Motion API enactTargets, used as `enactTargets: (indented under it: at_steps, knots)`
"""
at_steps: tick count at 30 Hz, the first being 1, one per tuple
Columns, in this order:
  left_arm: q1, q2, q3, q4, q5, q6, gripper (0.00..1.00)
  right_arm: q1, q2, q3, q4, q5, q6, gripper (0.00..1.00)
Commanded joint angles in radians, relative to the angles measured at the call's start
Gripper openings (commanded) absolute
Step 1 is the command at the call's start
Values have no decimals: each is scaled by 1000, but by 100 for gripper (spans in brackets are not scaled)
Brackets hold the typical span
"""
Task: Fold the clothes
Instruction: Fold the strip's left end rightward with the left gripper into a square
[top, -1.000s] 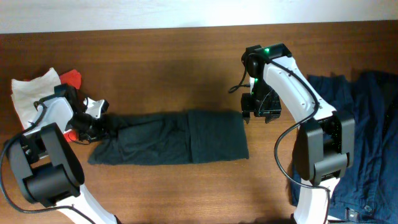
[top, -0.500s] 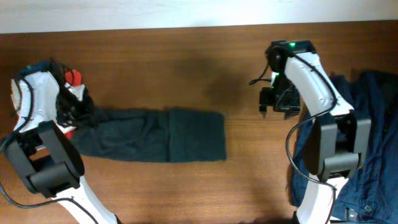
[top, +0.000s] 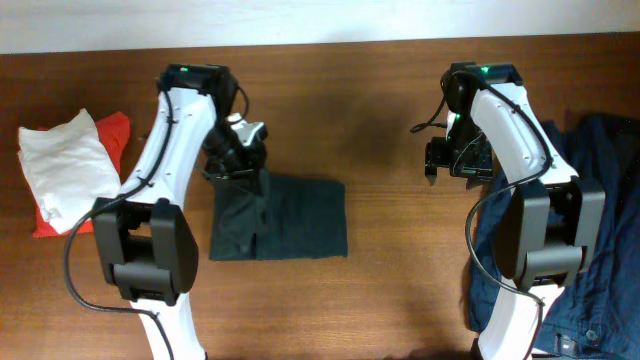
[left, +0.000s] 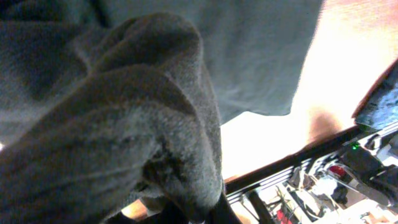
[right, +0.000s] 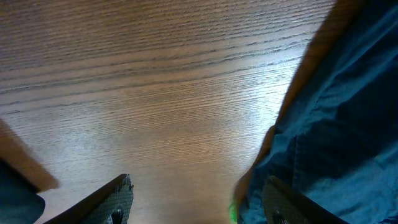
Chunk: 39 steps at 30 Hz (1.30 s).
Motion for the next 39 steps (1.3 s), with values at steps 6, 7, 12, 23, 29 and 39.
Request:
enactTargets:
  at_steps: [6, 7, 12, 23, 29, 39]
  knots:
    - [-162, -11, 14, 50, 101, -56, 1, 1, -7, 5, -1, 19, -9, 71]
    - [-172, -11, 14, 51, 98, -56, 1, 1, -7, 5, -1, 19, -9, 71]
    - [-224, -10, 11, 77, 95, -56, 1, 1, -7, 5, -1, 18, -9, 71]
    - [-243, -9, 11, 183, 95, -142, 25, 1, -7, 5, -8, 19, -9, 71]
    - [-55, -10, 111, 194, 46, -107, 43, 3, -7, 5, -7, -124, -126, 75]
    - [104, 141, 91, 218, -53, -103, 50, 418, 29, 5, 335, -303, -61, 79]
